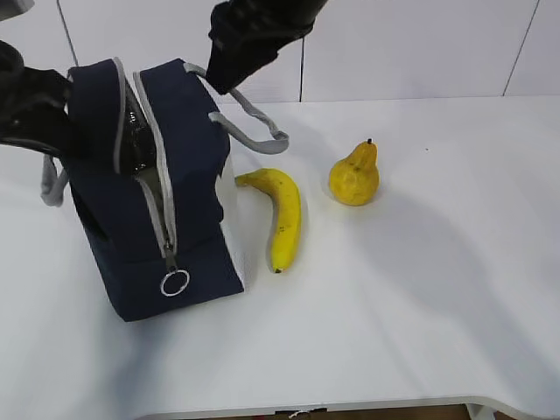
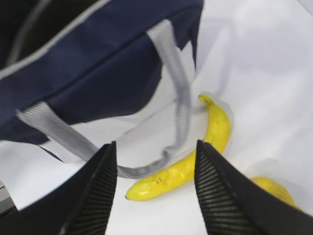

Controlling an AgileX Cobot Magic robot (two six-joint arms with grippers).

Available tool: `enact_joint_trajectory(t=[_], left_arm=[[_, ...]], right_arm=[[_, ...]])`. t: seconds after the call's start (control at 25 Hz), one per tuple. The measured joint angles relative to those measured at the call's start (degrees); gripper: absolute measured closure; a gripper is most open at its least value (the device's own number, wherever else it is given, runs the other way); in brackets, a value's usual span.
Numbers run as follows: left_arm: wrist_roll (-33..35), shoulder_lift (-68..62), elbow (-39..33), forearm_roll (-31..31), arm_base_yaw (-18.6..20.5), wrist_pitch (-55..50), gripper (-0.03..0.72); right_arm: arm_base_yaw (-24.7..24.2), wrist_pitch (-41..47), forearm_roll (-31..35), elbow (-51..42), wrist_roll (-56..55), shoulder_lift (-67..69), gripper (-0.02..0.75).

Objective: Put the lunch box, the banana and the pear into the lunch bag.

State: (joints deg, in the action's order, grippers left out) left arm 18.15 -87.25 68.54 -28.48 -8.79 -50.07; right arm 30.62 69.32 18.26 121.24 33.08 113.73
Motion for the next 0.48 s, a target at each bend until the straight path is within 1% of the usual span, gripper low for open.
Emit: enact_joint_trajectory(t=[0.08,0.36,0.48], left_arm=[[0.0,0.2,0.0,0.6,1.3,-0.5,0.676],[0.0,2.1,0.0,1.2,8.6,-2.2,0.676],[0.0,3.5,0.0,1.4,10.1,-2.8,0.676]], right_arm=[[-0.6,0.0,0.0,0.1,0.0,-1.1,0.313],[-2.7,0.4,-1.8,0.1,-2.7,-1.4,0.313],[-2.7,0.6,-3.3,0.1,-3.8,-1.4,0.313]])
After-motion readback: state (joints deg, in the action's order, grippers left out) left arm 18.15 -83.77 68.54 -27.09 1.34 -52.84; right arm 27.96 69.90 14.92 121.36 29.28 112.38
